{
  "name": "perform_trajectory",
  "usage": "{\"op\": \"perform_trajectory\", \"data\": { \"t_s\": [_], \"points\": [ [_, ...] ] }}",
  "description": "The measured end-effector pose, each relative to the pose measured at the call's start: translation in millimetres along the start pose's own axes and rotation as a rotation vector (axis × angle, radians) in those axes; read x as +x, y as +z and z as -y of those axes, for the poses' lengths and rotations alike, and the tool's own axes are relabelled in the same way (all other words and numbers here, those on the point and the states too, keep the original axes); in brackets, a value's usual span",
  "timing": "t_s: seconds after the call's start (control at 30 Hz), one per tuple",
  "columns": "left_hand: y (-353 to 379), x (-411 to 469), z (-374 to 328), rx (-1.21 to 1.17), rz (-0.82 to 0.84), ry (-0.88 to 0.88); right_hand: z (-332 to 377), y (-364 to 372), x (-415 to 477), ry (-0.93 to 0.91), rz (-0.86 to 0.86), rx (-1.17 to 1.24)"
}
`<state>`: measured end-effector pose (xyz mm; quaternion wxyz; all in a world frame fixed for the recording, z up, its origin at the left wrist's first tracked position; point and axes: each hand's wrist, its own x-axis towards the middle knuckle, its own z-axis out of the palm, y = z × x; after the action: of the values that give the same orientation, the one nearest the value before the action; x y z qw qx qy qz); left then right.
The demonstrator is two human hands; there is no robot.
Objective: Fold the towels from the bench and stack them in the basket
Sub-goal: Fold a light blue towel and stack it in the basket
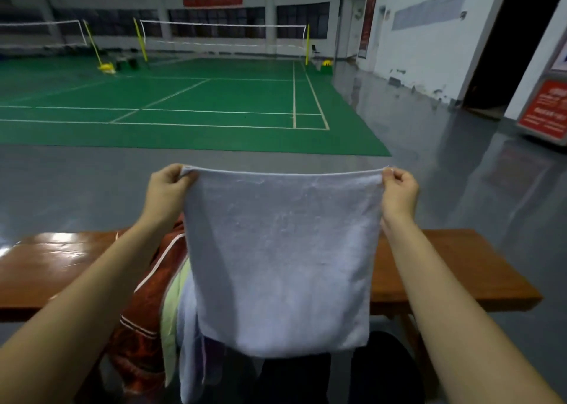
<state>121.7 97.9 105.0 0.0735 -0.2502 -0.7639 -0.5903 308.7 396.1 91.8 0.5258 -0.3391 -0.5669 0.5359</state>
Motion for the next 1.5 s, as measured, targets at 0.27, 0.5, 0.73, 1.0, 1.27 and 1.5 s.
{"op": "perform_trajectory", "data": {
  "t_s": [0.27, 0.5, 0.73, 1.0, 1.27, 1.5],
  "points": [
    [16, 20, -36, 0.003, -0.108, 0.232, 43, -3, 29, -0.164, -0.138, 0.022],
    [54, -80, 87, 0.161, 0.052, 0.014, -117, -56, -26, 0.109, -0.069, -0.163],
    [79, -127, 158, 0.204, 0.200, -0.223, -188, -83, -61, 0.199, 0.001, -0.347],
    [112, -100, 140, 0.128, 0.267, -0.171, -156, 14, -113, -0.107, 0.629, -0.495],
    [106, -78, 150, 0.181, 0.309, -0.191, -188, 108, -139, 0.157, 1.078, -0.399],
    [116, -38, 183, 0.781, 0.358, -0.295, -212, 112, -139, 0.124, 0.987, -0.441]
  ]
}}
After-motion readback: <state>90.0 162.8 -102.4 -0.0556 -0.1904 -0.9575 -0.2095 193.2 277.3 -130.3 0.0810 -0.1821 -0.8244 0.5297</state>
